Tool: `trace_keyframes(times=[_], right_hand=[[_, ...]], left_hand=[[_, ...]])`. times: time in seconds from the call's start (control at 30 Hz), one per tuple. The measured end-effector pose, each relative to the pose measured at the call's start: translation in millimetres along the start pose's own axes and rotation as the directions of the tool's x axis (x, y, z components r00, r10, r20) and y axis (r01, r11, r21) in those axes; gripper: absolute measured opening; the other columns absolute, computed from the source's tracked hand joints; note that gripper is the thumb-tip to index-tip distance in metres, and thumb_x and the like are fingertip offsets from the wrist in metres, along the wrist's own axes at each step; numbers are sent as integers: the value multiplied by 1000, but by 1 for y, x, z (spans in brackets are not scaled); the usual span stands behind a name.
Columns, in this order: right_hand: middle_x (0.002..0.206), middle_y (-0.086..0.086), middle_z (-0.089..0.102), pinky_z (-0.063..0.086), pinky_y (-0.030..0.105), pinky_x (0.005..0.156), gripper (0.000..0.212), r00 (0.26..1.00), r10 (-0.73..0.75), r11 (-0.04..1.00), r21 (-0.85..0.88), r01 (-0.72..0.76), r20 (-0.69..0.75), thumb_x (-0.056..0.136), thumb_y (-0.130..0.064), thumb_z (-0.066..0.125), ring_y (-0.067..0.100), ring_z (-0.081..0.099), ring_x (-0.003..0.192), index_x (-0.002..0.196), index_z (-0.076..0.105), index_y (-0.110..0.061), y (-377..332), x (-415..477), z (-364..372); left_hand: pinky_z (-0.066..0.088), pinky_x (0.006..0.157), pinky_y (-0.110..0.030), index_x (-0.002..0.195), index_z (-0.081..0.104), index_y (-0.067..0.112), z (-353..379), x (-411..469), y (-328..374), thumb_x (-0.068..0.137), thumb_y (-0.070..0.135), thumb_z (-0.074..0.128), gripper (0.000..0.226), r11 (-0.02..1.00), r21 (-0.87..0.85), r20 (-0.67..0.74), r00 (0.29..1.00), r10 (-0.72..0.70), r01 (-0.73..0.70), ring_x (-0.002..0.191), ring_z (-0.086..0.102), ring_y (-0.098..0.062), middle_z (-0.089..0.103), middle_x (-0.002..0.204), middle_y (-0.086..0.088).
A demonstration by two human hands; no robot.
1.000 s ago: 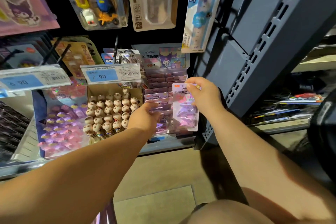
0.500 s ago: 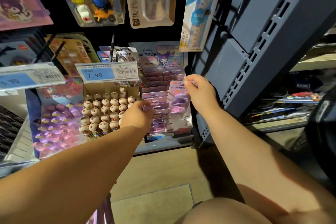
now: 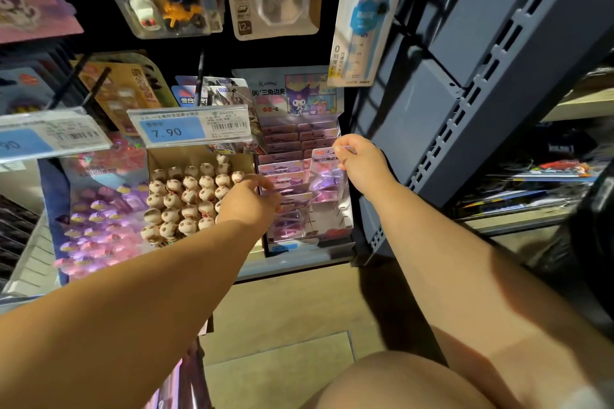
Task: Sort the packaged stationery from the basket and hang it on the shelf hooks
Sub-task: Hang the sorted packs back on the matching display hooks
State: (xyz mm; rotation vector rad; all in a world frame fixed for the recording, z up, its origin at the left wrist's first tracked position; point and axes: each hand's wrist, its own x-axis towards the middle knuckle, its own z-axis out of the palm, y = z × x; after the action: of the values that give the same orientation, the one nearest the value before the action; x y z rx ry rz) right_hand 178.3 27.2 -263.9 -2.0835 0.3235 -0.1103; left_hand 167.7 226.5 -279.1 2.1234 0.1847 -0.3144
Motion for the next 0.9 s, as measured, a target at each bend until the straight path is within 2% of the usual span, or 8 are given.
trace_keyframes(times=[0.1, 0.23, 0.33, 0.4, 0.53, 0.67, 0.9], right_hand=[[116, 3, 59, 41, 26, 87, 17, 999, -5, 1000, -18, 4, -36, 98, -19, 49, 14, 53, 99, 105, 64, -15, 3, 1, 3], [118, 3, 56, 37, 22, 85, 18, 994, -10, 1000, -6, 9, -112, 98, -17, 48, 13, 52, 100, 103, 66, -14, 4, 0, 7], [118, 2, 54, 37, 22, 83, 18, 988, 5, 999, 45, 2, -157, 99, -17, 48, 12, 52, 96, 101, 66, -14, 3, -1, 9], [119, 0, 53, 38, 24, 81, 18, 985, 17, 999, 46, -9, -172, 99, -17, 48, 13, 52, 95, 101, 66, -17, 4, -3, 13], [120, 2, 54, 38, 24, 82, 19, 988, -5, 1000, 15, 7, -157, 99, -17, 48, 16, 53, 100, 104, 66, -17, 6, -4, 15], [120, 3, 55, 37, 22, 85, 20, 986, -37, 999, 16, 40, -161, 98, -16, 49, 14, 52, 100, 107, 67, -13, 8, -6, 12], [115, 1, 55, 34, 17, 83, 19, 990, -48, 998, 26, 52, -134, 98, -15, 50, 10, 50, 96, 105, 68, -12, 11, -11, 9]], left_hand=[[46, 54, -24, 92, 59, 31, 0, 3, -3, 93, 25, 62, 6, 1000, -15, 9, 1000, -6, 6, 62, 62, -15, 72, 79, 5], [56, 68, -32, 93, 61, 29, -1, 5, -6, 92, 24, 64, 6, 999, -48, 7, 1000, -10, 11, 67, 65, -17, 72, 77, 5], [53, 63, -29, 87, 58, 30, -1, 3, -6, 93, 23, 63, 10, 999, -44, 13, 1000, -3, 4, 65, 63, -16, 72, 77, 5], [54, 66, -30, 85, 58, 29, -1, 2, -5, 93, 23, 64, 11, 999, -47, 5, 1000, 0, 0, 66, 63, -16, 73, 80, 3], [47, 55, -25, 91, 61, 26, -1, 0, -2, 93, 23, 65, 6, 997, -71, 2, 1000, -14, 14, 63, 61, -13, 71, 76, 5], [51, 60, -26, 91, 61, 26, 0, -1, -2, 93, 22, 65, 6, 997, -71, 7, 1000, -10, 10, 63, 61, -13, 71, 76, 4], [45, 52, -23, 97, 63, 24, 0, -1, -1, 93, 20, 64, 6, 996, -85, 4, 1000, -17, 17, 61, 59, -11, 69, 70, 6]])
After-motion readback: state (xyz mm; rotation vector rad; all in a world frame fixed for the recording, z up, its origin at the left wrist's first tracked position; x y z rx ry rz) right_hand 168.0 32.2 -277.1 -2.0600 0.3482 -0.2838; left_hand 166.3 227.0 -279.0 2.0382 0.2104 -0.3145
